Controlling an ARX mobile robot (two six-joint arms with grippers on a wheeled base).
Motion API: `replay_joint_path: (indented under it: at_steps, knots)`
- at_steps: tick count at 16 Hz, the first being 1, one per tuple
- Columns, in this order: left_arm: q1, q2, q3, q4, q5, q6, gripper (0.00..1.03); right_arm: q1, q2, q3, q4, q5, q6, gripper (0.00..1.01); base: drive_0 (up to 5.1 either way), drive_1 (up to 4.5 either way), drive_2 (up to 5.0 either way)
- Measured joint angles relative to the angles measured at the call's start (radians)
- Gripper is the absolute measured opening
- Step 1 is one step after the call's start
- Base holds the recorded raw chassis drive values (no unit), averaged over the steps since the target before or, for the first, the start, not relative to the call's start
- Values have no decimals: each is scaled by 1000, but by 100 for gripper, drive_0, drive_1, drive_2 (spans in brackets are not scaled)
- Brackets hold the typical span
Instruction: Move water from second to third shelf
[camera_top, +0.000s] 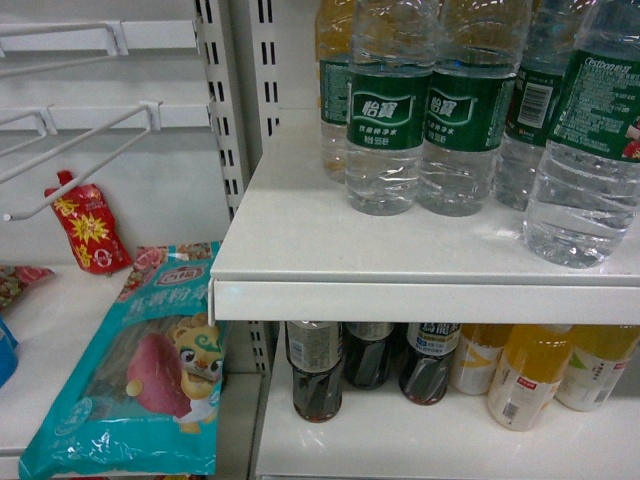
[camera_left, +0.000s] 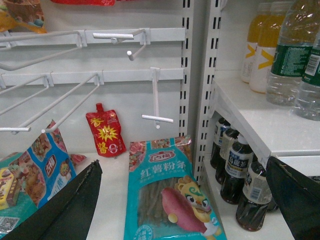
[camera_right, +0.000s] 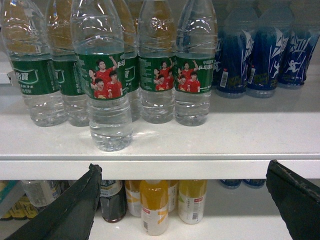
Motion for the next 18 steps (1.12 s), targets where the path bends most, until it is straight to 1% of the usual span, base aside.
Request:
replay_joint_path:
  at_steps: [18]
  knots:
    - [0, 0, 0, 2, 0, 0, 98, 0, 0, 0, 3, 0, 0, 98, 0, 0, 0]
